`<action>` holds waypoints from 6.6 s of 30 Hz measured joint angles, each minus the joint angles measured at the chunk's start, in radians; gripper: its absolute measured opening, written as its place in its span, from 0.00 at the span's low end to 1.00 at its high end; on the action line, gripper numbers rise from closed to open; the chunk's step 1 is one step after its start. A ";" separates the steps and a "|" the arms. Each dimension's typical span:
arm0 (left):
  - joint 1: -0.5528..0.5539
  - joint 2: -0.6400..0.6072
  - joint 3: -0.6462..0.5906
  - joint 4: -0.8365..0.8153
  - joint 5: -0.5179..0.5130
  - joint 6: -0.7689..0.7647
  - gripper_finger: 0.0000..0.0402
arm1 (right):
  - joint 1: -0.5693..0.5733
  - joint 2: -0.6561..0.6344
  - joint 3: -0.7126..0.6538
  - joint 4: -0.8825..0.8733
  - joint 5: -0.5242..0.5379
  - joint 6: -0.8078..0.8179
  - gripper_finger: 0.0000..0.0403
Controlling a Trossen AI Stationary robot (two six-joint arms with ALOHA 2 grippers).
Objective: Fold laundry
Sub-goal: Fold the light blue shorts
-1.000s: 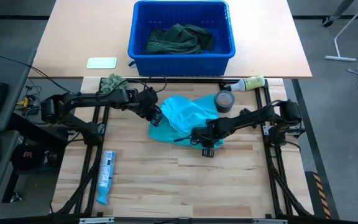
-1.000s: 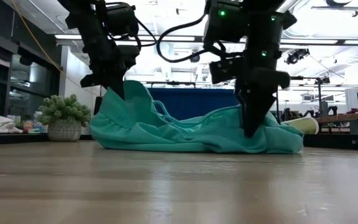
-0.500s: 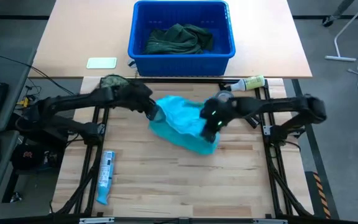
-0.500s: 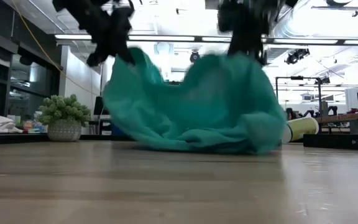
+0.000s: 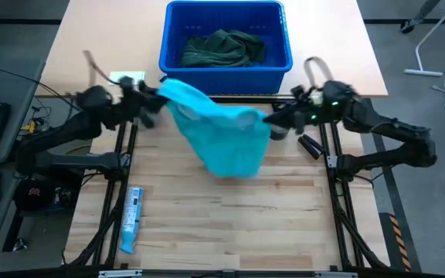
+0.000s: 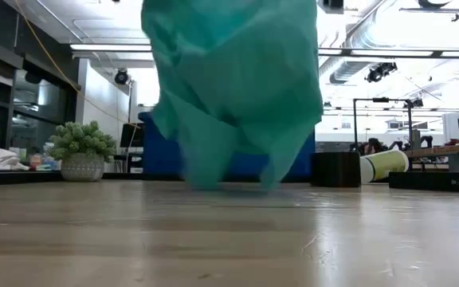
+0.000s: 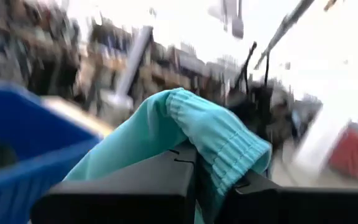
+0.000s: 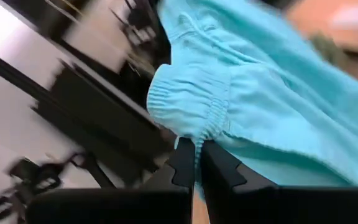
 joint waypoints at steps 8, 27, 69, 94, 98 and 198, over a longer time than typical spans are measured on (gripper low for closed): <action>0.000 -0.112 0.000 -0.007 -0.179 0.051 0.00 | -0.016 -0.086 0.001 -0.017 -0.001 -0.007 0.00; 0.112 -0.041 0.002 -0.082 -0.273 0.271 0.00 | -0.214 -0.097 0.000 -0.062 0.025 -0.145 0.00; -0.183 0.250 -0.535 -0.469 0.579 -0.580 0.04 | 0.399 0.527 0.000 -0.817 0.086 -0.232 0.00; -0.283 0.247 -0.534 0.251 1.137 -1.045 0.43 | 0.428 0.397 0.000 -0.904 -0.128 -0.275 0.33; -0.255 0.248 -0.534 0.232 1.106 -1.002 0.41 | 0.393 0.324 0.000 -0.925 0.028 -0.231 0.32; 0.057 0.617 -0.490 0.206 -0.216 -0.093 0.00 | 0.500 0.693 -0.292 0.091 0.171 0.591 0.00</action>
